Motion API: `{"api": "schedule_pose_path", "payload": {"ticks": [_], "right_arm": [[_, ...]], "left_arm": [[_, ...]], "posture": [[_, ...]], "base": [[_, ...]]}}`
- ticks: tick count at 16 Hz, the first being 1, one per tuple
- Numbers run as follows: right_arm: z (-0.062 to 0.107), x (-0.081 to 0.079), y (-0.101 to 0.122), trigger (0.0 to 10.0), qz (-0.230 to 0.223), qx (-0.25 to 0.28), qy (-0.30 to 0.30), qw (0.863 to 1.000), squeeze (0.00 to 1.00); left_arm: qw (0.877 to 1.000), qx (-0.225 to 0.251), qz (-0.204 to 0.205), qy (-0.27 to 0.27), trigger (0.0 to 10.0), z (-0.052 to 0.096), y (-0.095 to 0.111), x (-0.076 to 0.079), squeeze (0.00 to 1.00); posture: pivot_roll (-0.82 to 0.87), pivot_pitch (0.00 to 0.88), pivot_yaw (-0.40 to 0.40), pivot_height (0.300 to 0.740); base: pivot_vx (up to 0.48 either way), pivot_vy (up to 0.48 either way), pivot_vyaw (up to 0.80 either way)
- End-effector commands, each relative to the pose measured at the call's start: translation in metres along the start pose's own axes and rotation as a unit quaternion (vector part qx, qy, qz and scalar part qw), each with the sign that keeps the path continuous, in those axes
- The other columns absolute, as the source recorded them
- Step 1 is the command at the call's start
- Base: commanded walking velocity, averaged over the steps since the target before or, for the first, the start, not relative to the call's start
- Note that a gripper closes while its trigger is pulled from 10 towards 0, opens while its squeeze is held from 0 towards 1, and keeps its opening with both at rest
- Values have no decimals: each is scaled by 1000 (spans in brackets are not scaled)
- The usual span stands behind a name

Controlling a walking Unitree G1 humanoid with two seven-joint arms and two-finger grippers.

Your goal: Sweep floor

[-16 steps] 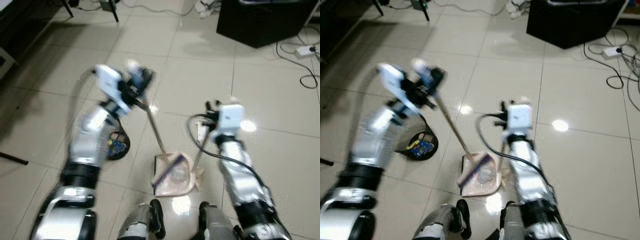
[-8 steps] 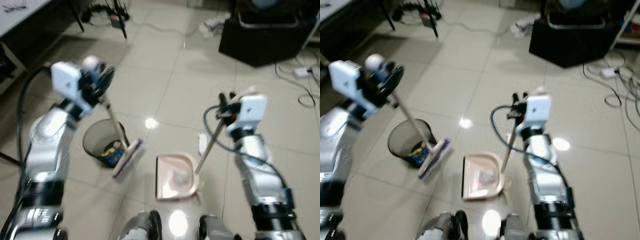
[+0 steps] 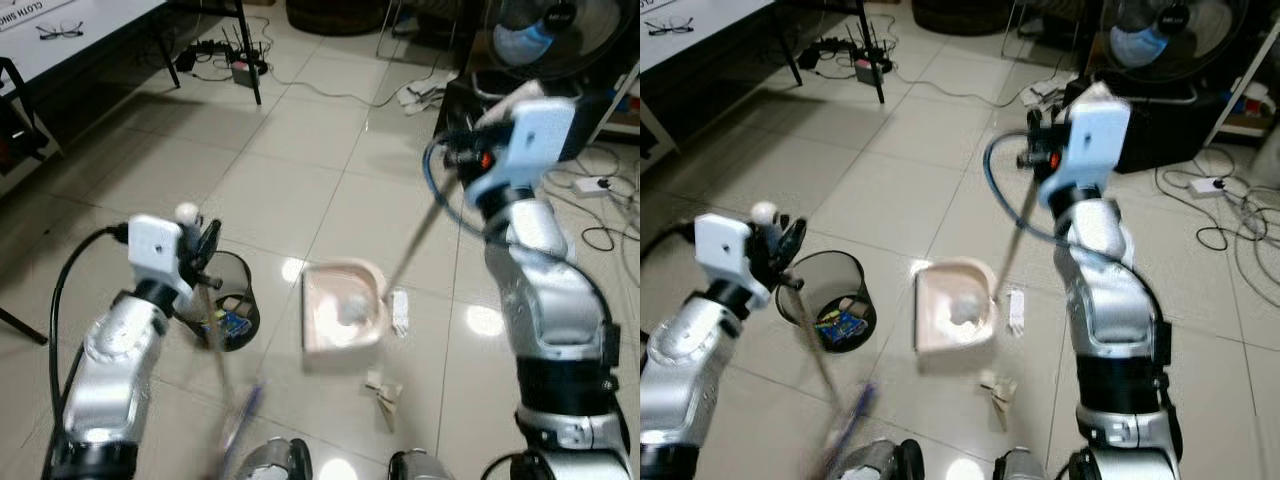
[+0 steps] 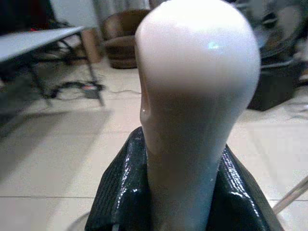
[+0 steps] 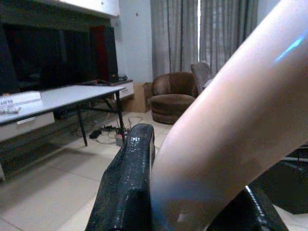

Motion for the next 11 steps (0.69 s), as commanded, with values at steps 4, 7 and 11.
{"api": "schedule_pose_path", "payload": {"ticks": [4,7,11], "right_arm": [[-8,-12,32,10000,-66,40,10,997,0],[-9,-7,40,10000,-106,48,-7,993,0],[-10,-2,43,10000,-108,54,-24,992,0]], "left_arm": [[997,27,-56,34,10000,7,13,8,0],[998,27,-52,35,10000,6,11,15,0],[997,30,-55,39,10000,2,12,19,0]], "posture": [[-32,46,72,740],[-36,40,76,740],[-45,31,77,740]], "base": [[181,0,800],[439,0,800],[472,0,159]]}}
Point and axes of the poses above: a point about 5 cm out from each wrist's last joint towards the gripper, its own z axis pointing back from the gripper into the wrist, its own y axis along the axis of the wrist's last joint, x = y × z, the point moved 3 cm from there along -z, pointing out of the wrist towards the gripper, and after that the axes turned 8 degrees about -z, right-handed, at the moved point
